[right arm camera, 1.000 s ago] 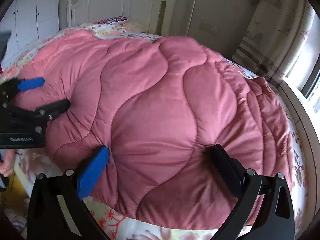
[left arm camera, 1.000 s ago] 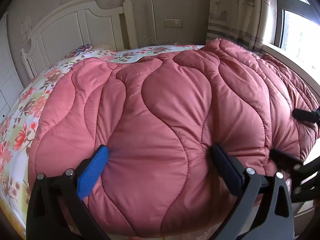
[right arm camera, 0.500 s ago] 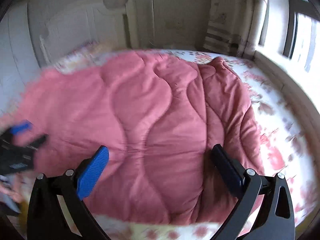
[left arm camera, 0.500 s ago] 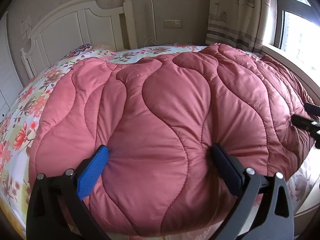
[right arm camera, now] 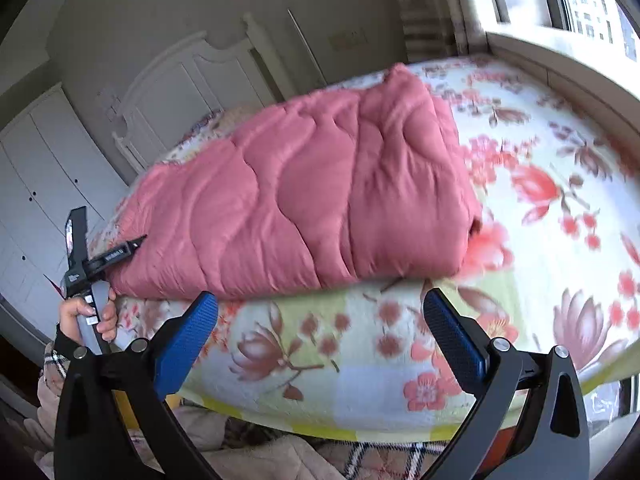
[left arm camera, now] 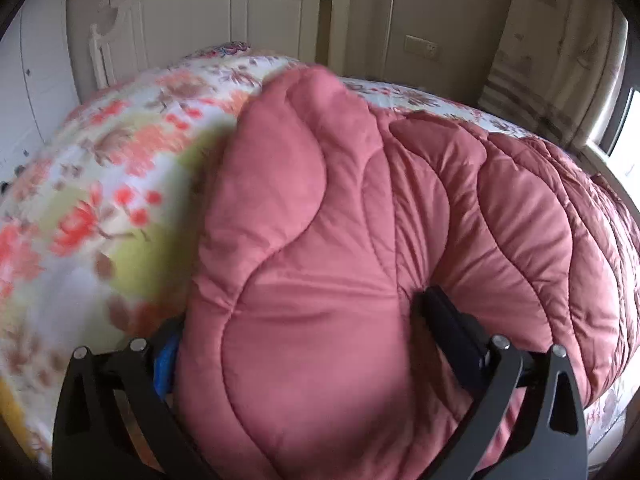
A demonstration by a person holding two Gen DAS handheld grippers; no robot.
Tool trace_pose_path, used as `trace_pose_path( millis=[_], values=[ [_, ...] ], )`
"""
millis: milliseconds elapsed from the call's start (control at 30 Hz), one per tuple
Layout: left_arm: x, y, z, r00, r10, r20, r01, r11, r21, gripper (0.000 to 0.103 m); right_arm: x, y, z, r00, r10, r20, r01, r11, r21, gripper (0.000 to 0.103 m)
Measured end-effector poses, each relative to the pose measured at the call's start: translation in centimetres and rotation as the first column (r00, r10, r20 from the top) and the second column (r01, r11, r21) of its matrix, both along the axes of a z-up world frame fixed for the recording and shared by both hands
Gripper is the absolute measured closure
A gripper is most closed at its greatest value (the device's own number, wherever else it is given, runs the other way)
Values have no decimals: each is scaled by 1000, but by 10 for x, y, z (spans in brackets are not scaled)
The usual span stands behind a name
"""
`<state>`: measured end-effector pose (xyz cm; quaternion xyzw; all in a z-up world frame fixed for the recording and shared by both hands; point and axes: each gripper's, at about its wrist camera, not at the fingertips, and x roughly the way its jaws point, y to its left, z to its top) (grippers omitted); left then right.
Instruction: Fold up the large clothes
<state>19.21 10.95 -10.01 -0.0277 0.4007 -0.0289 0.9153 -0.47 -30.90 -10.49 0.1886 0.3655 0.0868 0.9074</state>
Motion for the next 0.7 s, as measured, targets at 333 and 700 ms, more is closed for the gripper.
trace_pose_path(
  millis=[333, 700],
  values=[
    [-14, -5, 13, 996, 48, 70, -51, 998, 42, 2, 3, 24, 10, 999, -17, 43, 22, 991, -129, 5],
    [38, -101, 107, 968, -148, 204, 95, 964, 250, 2, 163, 107, 93, 984, 124, 127, -50, 880, -471, 5]
  ],
)
